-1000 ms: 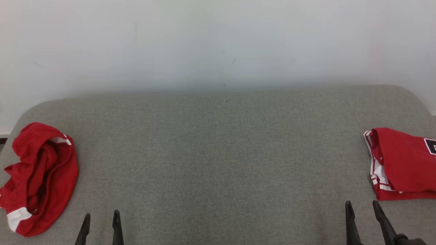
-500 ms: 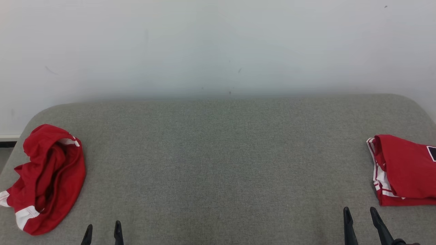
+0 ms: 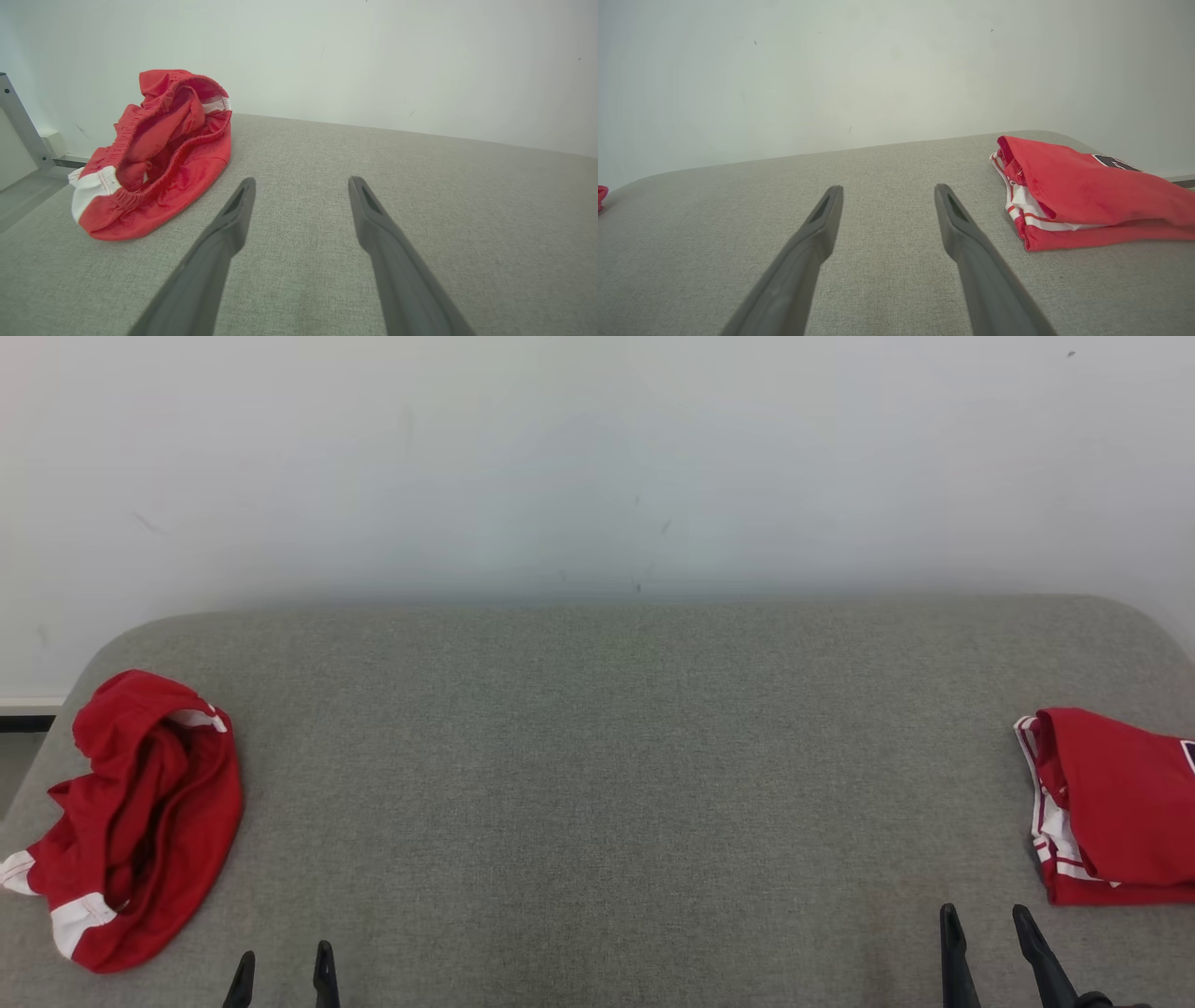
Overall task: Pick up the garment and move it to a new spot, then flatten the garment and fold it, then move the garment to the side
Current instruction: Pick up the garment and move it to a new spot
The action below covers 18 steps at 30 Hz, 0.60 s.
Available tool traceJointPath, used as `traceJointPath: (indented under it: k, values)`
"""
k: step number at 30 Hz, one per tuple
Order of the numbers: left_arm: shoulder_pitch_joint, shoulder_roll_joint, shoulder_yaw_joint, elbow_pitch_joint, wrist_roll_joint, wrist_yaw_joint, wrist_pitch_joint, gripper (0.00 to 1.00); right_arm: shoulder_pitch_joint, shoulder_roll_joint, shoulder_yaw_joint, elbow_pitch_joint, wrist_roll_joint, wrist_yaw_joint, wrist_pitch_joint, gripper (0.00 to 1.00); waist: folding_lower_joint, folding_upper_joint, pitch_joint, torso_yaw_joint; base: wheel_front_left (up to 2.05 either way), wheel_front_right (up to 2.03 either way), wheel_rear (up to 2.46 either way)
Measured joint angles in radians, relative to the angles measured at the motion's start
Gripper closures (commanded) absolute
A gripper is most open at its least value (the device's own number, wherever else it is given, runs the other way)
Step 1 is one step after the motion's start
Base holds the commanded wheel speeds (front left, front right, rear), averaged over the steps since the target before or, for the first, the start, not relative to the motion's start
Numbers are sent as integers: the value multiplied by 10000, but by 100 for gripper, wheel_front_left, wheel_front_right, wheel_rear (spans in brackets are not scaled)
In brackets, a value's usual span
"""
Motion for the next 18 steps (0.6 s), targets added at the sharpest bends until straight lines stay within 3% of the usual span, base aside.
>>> traceJointPath:
  k: [9, 18]
  values:
    - [-4, 2, 59, -2, 4, 15, 0, 0, 48, 2, 136, -4, 6, 0, 0, 0, 0, 0, 31, 361, 0, 0, 0]
    - [-3, -4, 134, -63, 109, 31, 0, 0, 34, 6, 416, 75, 132, 0, -2, 0, 0, 0, 88, 1199, 0, 0, 0]
